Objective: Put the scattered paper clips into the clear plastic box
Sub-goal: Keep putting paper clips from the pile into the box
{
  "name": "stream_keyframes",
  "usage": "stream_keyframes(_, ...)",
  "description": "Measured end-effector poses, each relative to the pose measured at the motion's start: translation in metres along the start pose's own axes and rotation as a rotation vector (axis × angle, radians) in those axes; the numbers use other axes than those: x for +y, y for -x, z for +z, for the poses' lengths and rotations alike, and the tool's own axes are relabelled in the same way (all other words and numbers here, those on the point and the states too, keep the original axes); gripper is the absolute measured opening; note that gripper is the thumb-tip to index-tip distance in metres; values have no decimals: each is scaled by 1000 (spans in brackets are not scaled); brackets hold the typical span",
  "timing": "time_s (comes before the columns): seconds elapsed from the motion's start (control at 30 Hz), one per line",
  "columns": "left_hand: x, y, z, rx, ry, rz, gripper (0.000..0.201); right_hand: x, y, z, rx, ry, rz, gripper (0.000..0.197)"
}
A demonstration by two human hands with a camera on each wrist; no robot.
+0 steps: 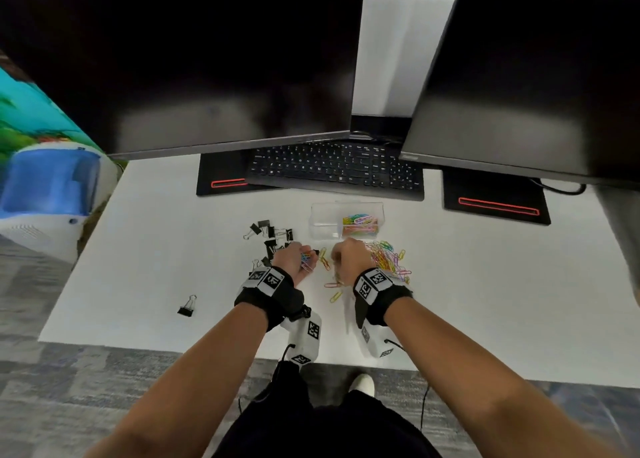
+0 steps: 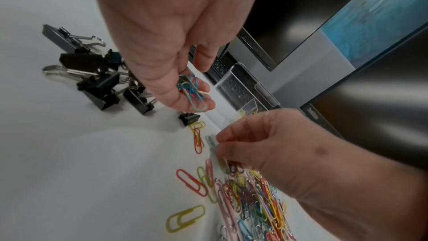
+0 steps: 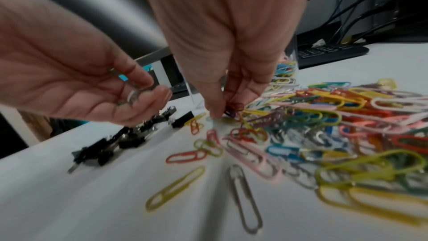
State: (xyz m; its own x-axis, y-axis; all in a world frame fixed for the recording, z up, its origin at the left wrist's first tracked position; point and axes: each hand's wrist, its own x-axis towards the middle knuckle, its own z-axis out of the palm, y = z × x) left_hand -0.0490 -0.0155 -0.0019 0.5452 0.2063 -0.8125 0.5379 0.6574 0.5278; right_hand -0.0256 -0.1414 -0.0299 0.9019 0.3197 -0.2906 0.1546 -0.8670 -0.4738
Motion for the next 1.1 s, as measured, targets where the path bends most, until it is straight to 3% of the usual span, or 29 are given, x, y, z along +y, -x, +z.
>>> stream_keyframes(0.2,4,-3,12,-32,-115,-9,33,-2,8,-29,281,-410,34,11)
stream_keyframes(0.3,0,-4,22,-89,-205,-1,43,-13,12,-44,322,-605,34,12)
stream_keyframes(0.4,-1,-3,31,-133,-162,-26,43,-19,12,-53,258,-644,17,15)
stream_keyframes(0.5,0,-6,37,-176,-216,-40,42,-5,10,-63,339,-626,50,10)
stream_keyframes(0.6,8,-2,45,-227,-405,-16,27,21,14,-72,406,-575,103,8)
stream_keyframes(0.83,35,3,86,-441,-1032,298,9,51,27,-69,323,-528,214,6)
stream_keyframes(0.87,38,3,92,-461,-1133,366,14,51,28,-67,311,-533,217,8)
stream_keyframes(0.97,40,2,104,-420,-1448,587,30,53,33,-65,297,-503,191,12)
stream_keyframes(1.1,34,-1,111,-405,-1636,789,30,56,37,-64,276,-469,175,14)
